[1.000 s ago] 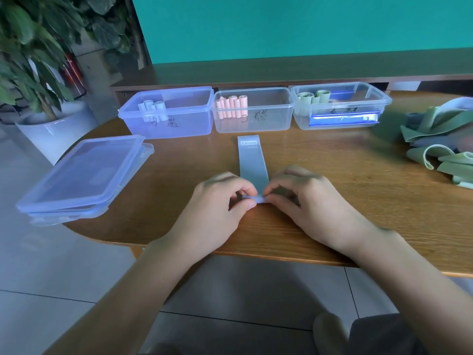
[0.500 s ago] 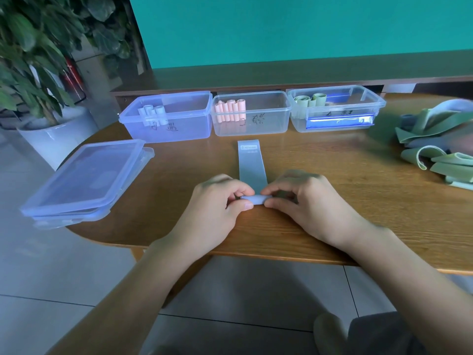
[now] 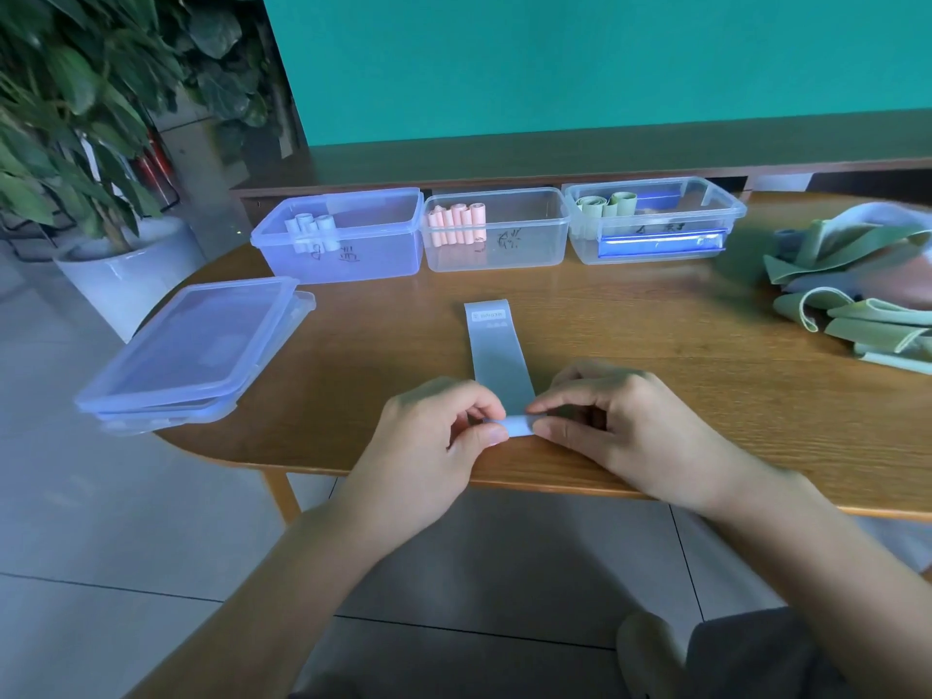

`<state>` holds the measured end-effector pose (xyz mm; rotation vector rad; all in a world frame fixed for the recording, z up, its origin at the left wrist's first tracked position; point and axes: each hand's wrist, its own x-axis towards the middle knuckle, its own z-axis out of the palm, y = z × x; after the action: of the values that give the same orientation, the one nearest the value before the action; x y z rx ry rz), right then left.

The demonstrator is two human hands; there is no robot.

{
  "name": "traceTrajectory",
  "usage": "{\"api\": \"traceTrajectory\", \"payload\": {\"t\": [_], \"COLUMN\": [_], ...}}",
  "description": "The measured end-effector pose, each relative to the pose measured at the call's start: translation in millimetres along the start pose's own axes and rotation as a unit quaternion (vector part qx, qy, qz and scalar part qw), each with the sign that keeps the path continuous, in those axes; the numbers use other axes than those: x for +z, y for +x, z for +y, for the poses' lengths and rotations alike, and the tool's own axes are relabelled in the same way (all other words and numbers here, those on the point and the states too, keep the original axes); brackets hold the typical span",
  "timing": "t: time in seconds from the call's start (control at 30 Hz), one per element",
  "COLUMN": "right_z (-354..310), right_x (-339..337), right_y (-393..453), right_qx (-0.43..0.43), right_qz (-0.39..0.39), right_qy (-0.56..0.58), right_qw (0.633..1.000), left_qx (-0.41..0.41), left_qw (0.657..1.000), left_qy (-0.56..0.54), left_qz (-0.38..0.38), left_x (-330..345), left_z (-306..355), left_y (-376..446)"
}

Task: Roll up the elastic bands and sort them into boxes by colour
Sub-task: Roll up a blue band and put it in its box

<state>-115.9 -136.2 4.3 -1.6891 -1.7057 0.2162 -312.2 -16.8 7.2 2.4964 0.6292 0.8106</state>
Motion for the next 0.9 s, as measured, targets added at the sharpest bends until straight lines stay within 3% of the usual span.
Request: {"api": "traceTrajectory", "payload": {"t": [0.33,0.63,0.9], "right_z": [0,6,6], "right_x": [6,5,10], "right_y": [6,15,18], "right_qx": [-0.027,-0.022,-0.029], "right_qz": [0.009,0.0,0.042], "right_qy": [0.01,0.005,-0.017], "right_qw": [1.0,1.0,0.999], "left_qx": [0.025,-0.013,-0.003], "left_qw": [0.999,1.0,1.0], "left_qy": [0.029,0.003,0.024], "left_qz": [0.02,0.006,0.006], "left_x": [1,1,1], "left_z": [-10,-4,-7], "left_y": [7,6,15]}}
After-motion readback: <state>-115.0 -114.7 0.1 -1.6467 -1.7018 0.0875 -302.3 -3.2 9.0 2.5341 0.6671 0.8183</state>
